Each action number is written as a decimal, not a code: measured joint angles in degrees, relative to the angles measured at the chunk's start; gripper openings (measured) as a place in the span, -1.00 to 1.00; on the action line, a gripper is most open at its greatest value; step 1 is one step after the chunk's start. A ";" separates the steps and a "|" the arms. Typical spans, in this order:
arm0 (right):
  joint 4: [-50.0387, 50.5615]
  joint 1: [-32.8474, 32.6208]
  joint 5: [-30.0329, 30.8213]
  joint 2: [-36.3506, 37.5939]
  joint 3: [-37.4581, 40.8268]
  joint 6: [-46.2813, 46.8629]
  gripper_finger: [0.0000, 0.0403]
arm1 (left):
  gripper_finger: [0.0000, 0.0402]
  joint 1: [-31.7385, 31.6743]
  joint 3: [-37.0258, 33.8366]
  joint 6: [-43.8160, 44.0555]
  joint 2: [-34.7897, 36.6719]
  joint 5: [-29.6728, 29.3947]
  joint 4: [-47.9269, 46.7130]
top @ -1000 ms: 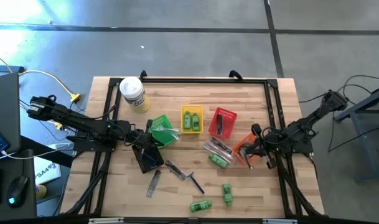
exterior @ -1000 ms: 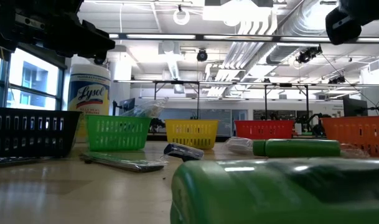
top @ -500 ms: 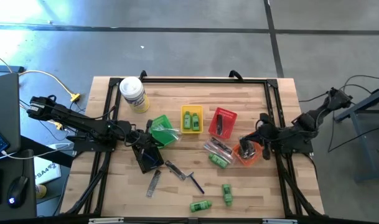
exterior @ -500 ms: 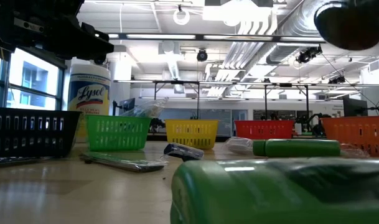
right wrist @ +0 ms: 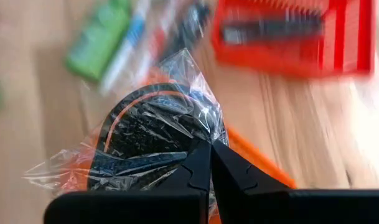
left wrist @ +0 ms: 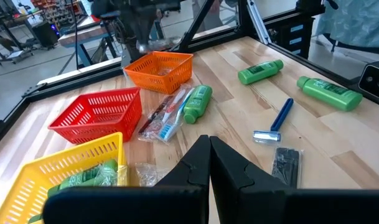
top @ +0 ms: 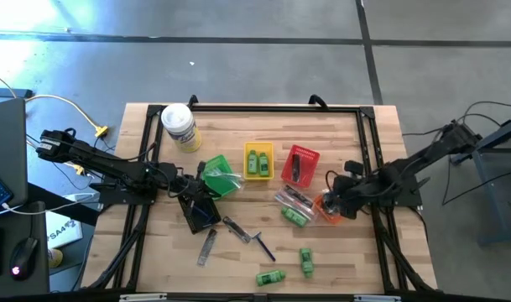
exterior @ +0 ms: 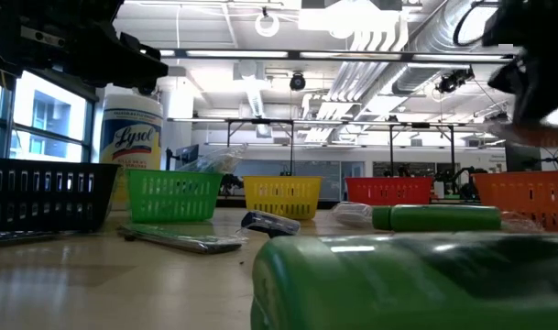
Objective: Pick & Place Travel size toiletries
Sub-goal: Put the black hairbrush into the orange bin
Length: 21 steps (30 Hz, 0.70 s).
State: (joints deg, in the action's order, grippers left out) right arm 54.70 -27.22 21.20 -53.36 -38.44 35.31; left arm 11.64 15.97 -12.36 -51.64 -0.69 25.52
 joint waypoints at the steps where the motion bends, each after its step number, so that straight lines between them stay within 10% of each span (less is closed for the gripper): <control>1: 1.52 0.54 -0.94 -1.11 0.00 0.87 -0.99 | -1.00 0.00 0.00 0.00 0.00 0.01 -0.03; 21: 3.12 7.69 -5.98 -16.12 0.02 -4.34 -0.99 | -1.00 0.00 0.00 0.15 0.00 0.00 0.28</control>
State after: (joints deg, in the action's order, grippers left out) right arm 57.82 -19.53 15.22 -69.48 -38.41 30.98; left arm 11.64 15.97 -12.21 -51.64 -0.69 25.80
